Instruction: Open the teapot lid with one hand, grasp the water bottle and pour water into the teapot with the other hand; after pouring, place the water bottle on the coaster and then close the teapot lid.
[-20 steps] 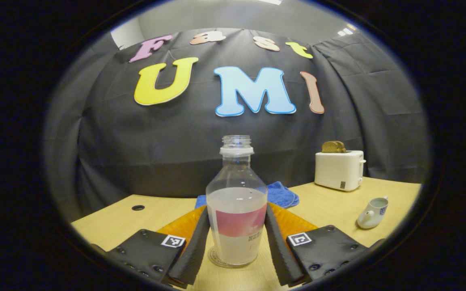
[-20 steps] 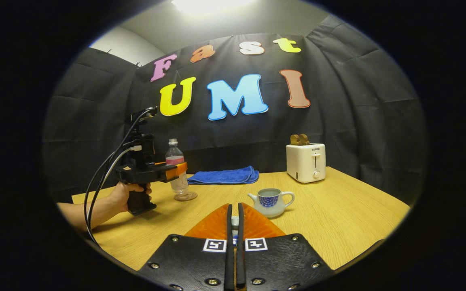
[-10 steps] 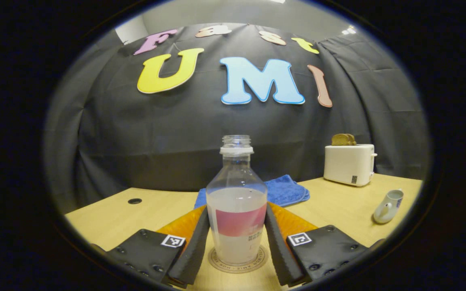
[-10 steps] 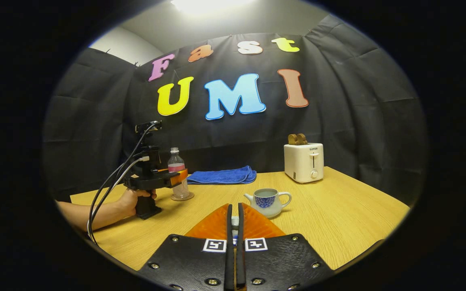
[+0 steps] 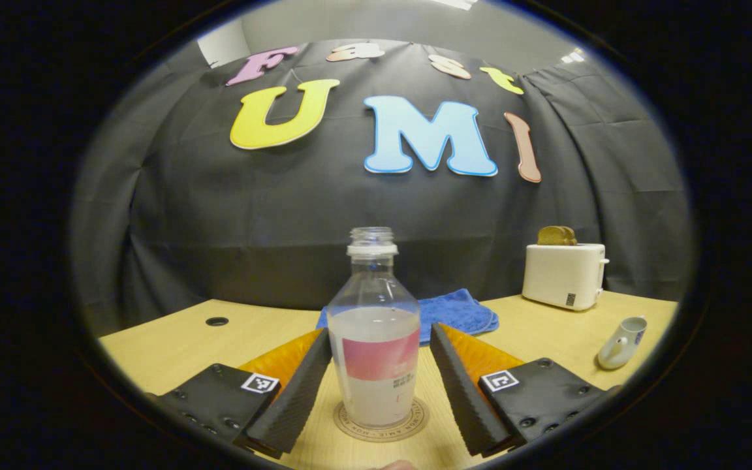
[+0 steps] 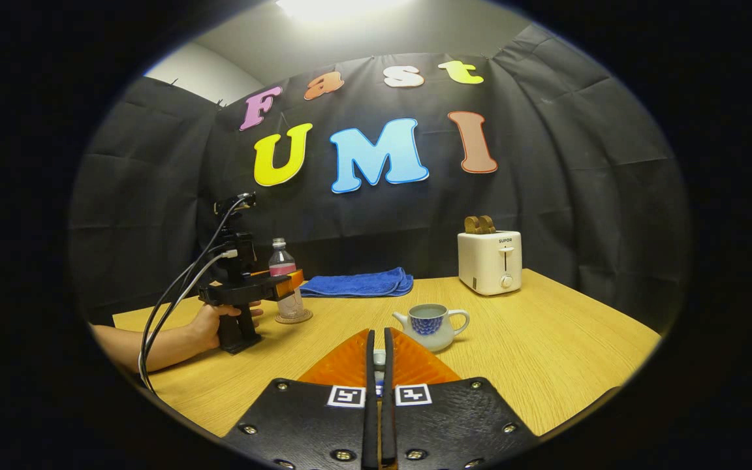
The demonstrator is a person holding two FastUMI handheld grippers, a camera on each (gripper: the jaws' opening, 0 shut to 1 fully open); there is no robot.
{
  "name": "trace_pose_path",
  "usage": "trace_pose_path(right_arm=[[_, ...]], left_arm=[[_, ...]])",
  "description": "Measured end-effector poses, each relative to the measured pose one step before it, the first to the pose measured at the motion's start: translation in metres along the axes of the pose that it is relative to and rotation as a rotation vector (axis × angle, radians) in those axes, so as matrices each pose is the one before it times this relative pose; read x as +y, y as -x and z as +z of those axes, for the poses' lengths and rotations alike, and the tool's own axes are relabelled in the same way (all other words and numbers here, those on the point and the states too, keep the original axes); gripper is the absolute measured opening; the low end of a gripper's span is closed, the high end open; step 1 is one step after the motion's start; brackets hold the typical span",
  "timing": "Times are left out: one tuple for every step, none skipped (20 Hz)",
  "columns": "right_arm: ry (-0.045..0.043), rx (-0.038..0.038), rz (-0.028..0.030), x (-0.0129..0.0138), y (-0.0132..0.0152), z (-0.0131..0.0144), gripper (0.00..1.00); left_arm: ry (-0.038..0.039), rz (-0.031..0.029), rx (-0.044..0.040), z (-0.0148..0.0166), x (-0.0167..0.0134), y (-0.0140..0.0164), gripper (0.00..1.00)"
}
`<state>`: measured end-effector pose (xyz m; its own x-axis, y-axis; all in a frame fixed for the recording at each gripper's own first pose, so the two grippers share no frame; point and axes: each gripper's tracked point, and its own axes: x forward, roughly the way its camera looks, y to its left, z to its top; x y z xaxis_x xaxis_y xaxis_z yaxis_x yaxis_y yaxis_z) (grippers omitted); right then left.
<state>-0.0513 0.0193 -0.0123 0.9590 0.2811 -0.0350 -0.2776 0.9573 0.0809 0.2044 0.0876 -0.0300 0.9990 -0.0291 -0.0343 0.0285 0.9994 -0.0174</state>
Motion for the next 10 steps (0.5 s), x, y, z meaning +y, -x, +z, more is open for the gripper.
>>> trace_pose_path(right_arm=[[0.00285,-0.00094,0.00228,0.00057,0.00065,0.00048,0.02],[0.00438,-0.00155,0.00476,0.00185,0.00019,0.00056,0.02],[0.00300,-0.00170,0.00185,0.00100,0.00043,0.00133,0.02],[0.00199,-0.00270,0.00251,0.00060,0.00030,0.00046,0.02],[0.00168,-0.00166,0.00014,0.00044,0.00065,0.00032,0.02],[0.00065,-0.00196,0.00039,0.00013,0.00025,0.00042,0.02],[0.00018,0.00051,-0.00141,0.00009,0.00083,0.00070,0.02],[-0.00095,-0.00160,0.00031,-0.00006,0.00033,-0.00010,0.02],[-0.00071,0.00003,0.00043,0.00071,0.00055,0.00040,0.02],[0.00131,0.00005,0.00081,0.00072,0.00072,0.00033,0.02]], left_arm=[[-0.00402,0.01052,-0.00194,0.00024,0.00065,0.00074,1.00],[-0.00772,0.01591,-0.00127,0.00135,0.00331,0.00075,1.00],[-0.01100,0.01042,0.00132,-0.00019,0.00158,0.00293,1.00],[-0.00638,0.00440,-0.00424,0.00110,0.00055,0.00147,1.00],[-0.00291,0.00039,-0.00218,0.00248,-0.00051,0.00146,1.00],[0.00078,-0.00306,-0.00616,0.00212,-0.00145,0.00242,1.00],[0.00044,-0.01038,-0.00185,0.00156,-0.00303,0.00236,1.00],[-0.00200,-0.00355,-0.00221,0.00054,-0.00158,0.00182,1.00],[-0.00507,-0.00140,-0.00086,0.00148,0.00040,0.00292,1.00],[-0.00399,0.00363,0.00091,-0.00062,-0.00048,0.00346,1.00]])
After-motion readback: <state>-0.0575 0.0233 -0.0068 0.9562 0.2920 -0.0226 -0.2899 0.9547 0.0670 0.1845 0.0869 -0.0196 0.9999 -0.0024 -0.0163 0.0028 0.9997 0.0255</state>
